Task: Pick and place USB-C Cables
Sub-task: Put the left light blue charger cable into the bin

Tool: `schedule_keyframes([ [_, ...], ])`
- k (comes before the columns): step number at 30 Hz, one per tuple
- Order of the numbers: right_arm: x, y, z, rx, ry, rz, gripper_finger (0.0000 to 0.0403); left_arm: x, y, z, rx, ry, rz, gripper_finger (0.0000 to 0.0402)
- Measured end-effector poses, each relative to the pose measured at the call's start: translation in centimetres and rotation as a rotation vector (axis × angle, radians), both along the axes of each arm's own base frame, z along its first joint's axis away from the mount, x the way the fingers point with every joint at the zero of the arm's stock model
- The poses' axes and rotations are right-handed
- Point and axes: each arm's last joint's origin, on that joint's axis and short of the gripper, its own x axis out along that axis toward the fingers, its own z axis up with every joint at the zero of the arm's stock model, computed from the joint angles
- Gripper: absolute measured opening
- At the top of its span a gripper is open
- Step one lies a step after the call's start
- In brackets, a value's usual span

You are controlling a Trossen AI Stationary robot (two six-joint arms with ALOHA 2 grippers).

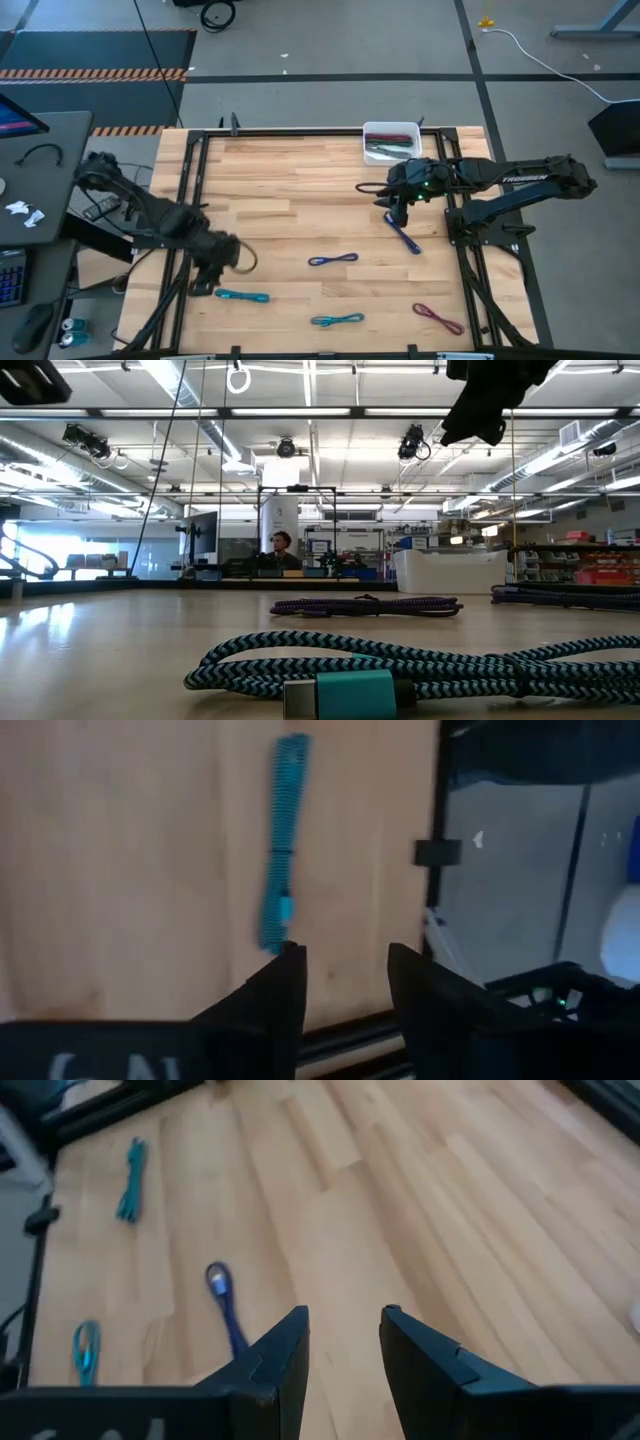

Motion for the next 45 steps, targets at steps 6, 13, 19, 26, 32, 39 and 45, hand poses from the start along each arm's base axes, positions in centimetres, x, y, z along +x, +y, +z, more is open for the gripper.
schedule_keyframes([
  [6, 0.0, 1.3, 0.0, 0.012, 0.001, 0.093, 0.013, -0.1, -3.3, -1.1, 0.037, -0.01, -0.046, 0.0207],
  [13, -0.1, 2.6, 0.0, 0.034, 0.004, 0.133, 0.013, 0.6, -6.4, -4.6, 0.232, 0.01, -0.139, 0.0269],
  [19, -0.9, 3.5, 0.5, 0.049, -0.022, 0.117, 0.013, 2.3, -8.6, -9.4, 0.232, 0.014, -0.062, 0.0244],
  [26, -3.0, 3.4, 2.1, 0.065, -0.125, 0.062, 0.013, 2.6, -8.5, -13.5, 0.25, 0.042, 0.155, 0.0195],
  [32, -5.0, 3.0, 3.3, 0.071, -0.204, 0.039, 0.013, 2.3, -8.0, -14.6, 0.29, 0.045, 0.165, 0.0148],
  [39, -7.8, 2.4, 4.3, 0.106, -0.274, 0.035, 0.013, 4.1, -6.7, -14.5, 0.263, 0.019, 0.267, 0.0036],
  [45, -9.1, 2.2, 5.2, 0.069, -0.358, 0.065, 0.013, 8.5, -3.4, -12.7, 0.227, -0.032, 0.486, 0.0034],
])
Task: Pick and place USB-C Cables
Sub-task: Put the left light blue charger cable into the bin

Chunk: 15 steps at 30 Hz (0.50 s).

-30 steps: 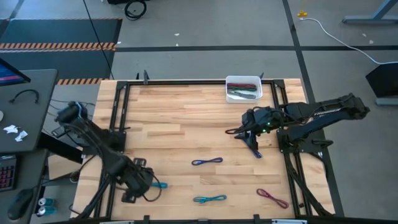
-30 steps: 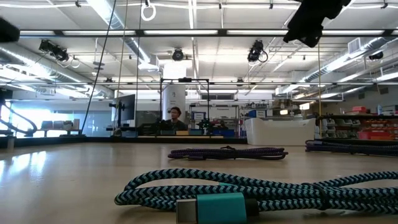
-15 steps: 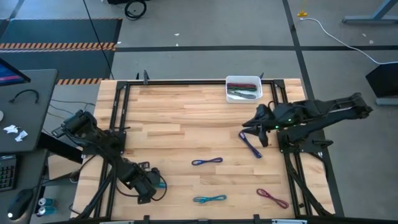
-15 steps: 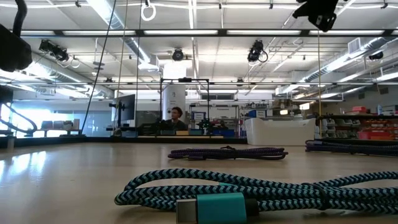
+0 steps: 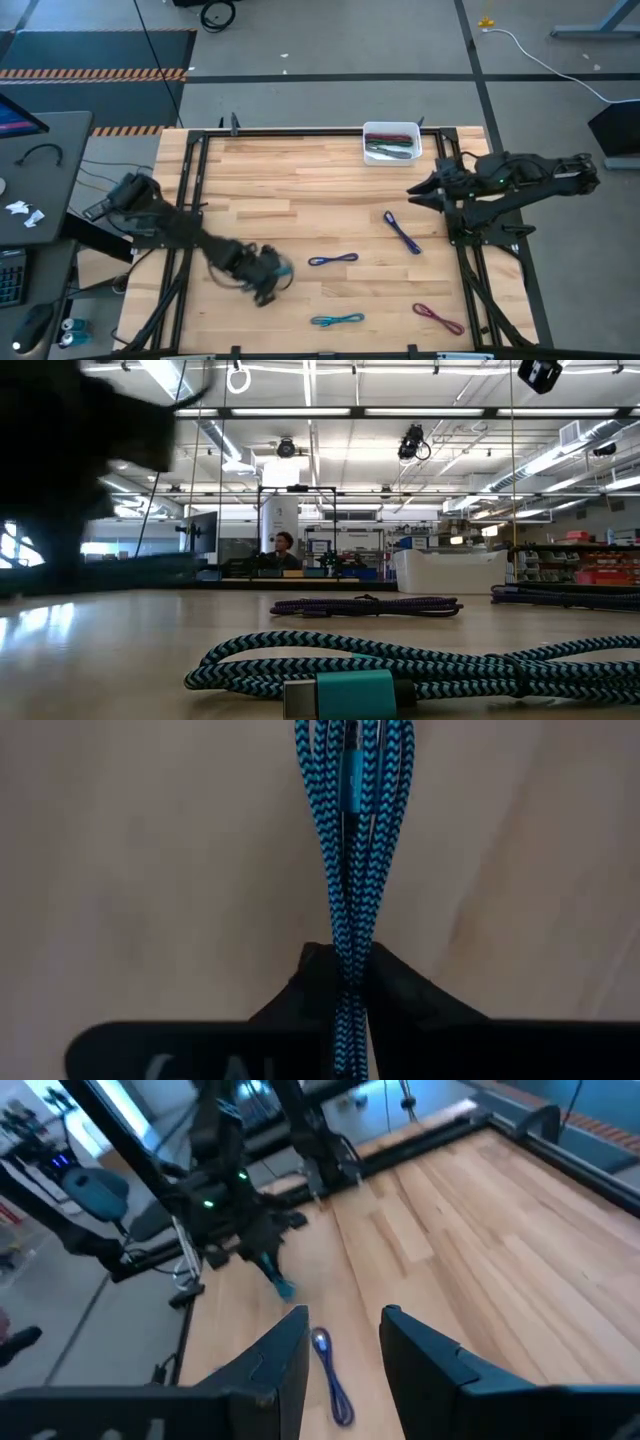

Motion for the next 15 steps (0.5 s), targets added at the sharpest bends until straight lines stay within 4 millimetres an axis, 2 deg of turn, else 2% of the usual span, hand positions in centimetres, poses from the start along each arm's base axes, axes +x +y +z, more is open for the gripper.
schedule_keyframes([
  [5, 0.1, -0.2, 0.3, -0.005, -0.037, -0.051, 0.013, 4.9, 3.8, 4.1, 0.074, -0.18, 0.08, 0.0034],
  [9, 0.9, -1.0, 0.6, 0.003, -0.071, -0.197, 0.013, 8.3, 8.2, 8.5, 0.144, -0.322, 0.101, 0.0034],
  [12, 1.6, -1.8, 1.1, 0.033, -0.133, -0.27, 0.0138, 10.0, 11.6, 12.0, 0.208, -0.423, 0.115, 0.0034],
  [15, 2.3, -2.7, 1.9, 0.053, -0.216, -0.313, 0.0159, 10.8, 15.0, 15.2, 0.276, -0.504, 0.127, 0.0034],
])
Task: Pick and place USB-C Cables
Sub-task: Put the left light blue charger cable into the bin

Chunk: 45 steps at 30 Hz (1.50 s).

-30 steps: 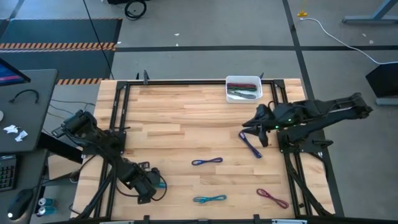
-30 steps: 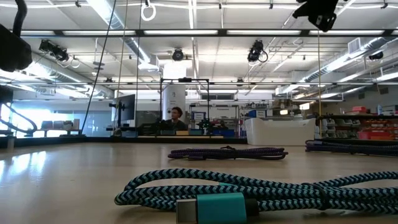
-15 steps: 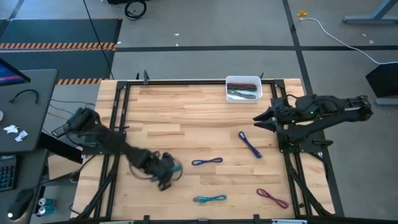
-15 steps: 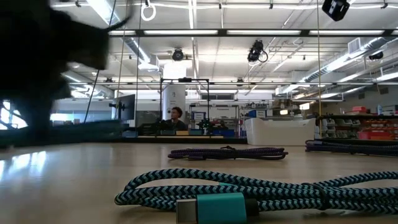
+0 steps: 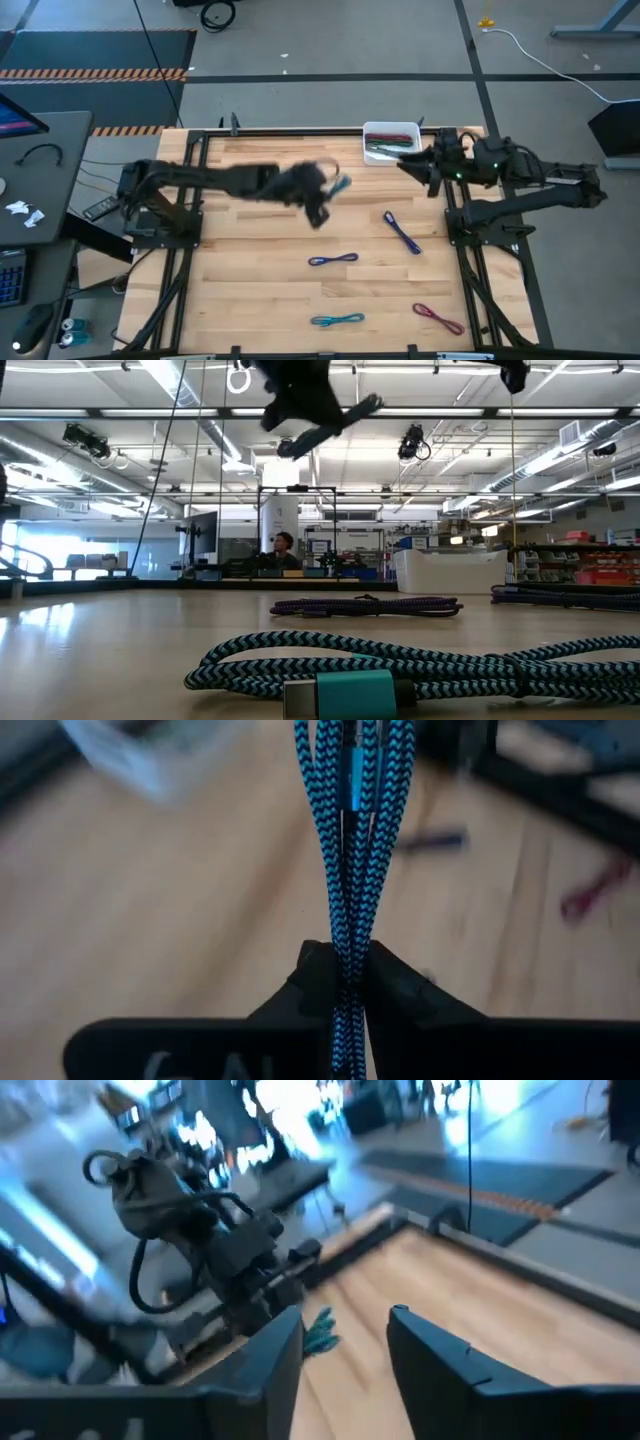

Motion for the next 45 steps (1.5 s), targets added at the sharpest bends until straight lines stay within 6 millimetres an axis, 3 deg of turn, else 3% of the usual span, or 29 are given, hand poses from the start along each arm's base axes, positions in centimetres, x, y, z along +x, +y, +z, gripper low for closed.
schedule_keyframes([
  [8, 3.5, -3.0, 0.6, 0.001, -0.123, -0.077, 0.0232, 0.1, 7.7, 6.9, 0.09, -0.265, -0.042, 0.0034],
  [15, 8.1, -5.8, 0.0, -0.035, -0.227, -0.146, 0.0273, -0.9, 11.6, 10.8, 0.116, -0.503, -0.163, 0.0034],
  [20, 10.9, -7.3, 0.0, -0.117, -0.373, -0.172, 0.0286, -1.4, 13.0, 11.5, 0.109, -0.565, -0.208, 0.0037],
  [29, 14.5, -8.5, 1.4, -0.337, -0.325, -0.156, 0.0277, -2.3, 14.4, 11.5, 0.14, -0.537, -0.22, 0.0042],
  [36, 14.2, -9.4, 2.4, -0.377, -0.354, -0.007, 0.0252, -2.5, 15.3, 11.1, 0.159, -0.504, -0.172, 0.0044],
  [45, 13.7, -11.9, 1.5, -0.328, -0.306, 0.045, 0.0191, -2.4, 15.3, 10.7, 0.211, -0.461, -0.176, 0.0043],
])
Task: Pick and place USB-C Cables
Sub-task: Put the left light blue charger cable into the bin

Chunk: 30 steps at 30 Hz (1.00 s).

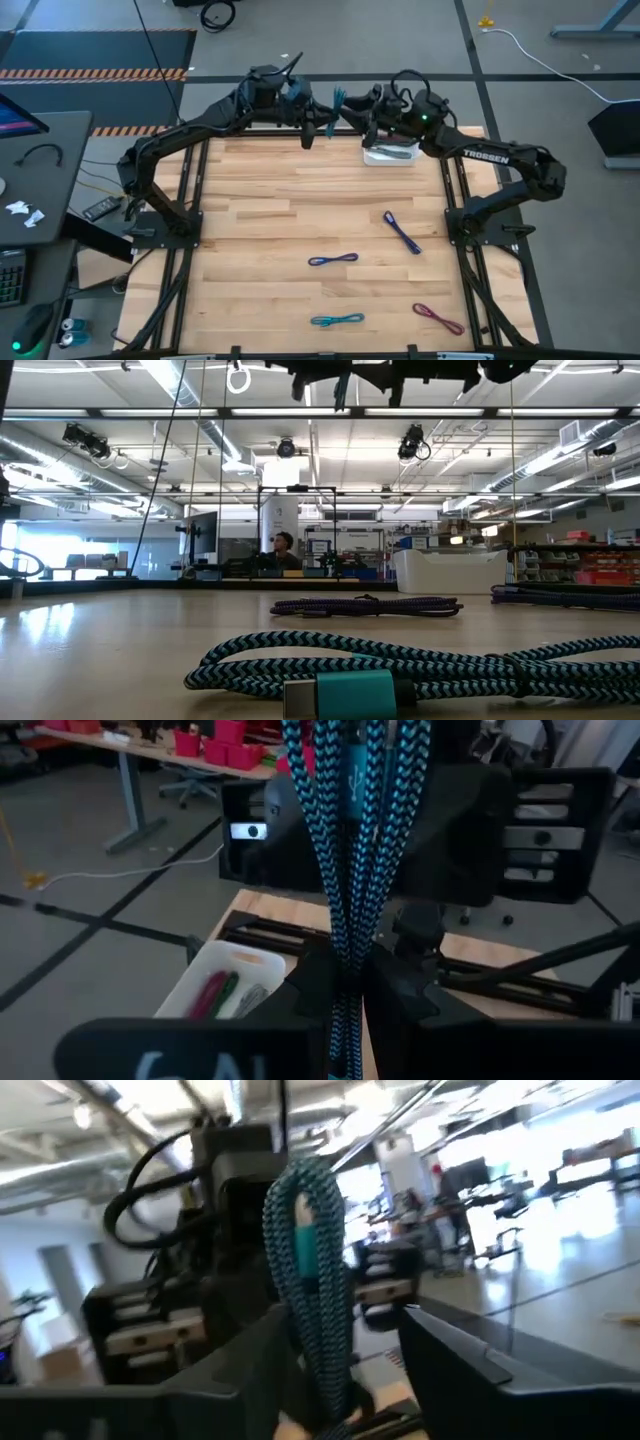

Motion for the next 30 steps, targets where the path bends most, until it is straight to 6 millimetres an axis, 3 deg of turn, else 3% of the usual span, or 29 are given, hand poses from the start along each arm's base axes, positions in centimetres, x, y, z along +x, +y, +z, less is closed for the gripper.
schedule_keyframes([
  [15, 0.1, -0.8, -0.6, -0.153, 0.056, -0.008, 0.0023, -0.1, 0.1, -0.3, 0.001, 0.034, 0.031, 0.0063],
  [21, -0.1, -1.1, -0.5, -0.163, 0.059, -0.048, 0.0011, -0.1, 0.1, -0.3, 0.006, 0.027, 0.036, 0.0108],
  [27, -3.6, -2.1, 1.5, -0.191, 0.047, -0.214, 0.0005, -0.9, 0.9, -0.8, -0.029, 0.096, 0.064, 0.0175],
  [30, -6.1, -3.1, 1.5, -0.183, 0.176, -0.292, 0.0005, -2.0, 1.4, -1.1, -0.065, 0.16, 0.09, 0.02],
])
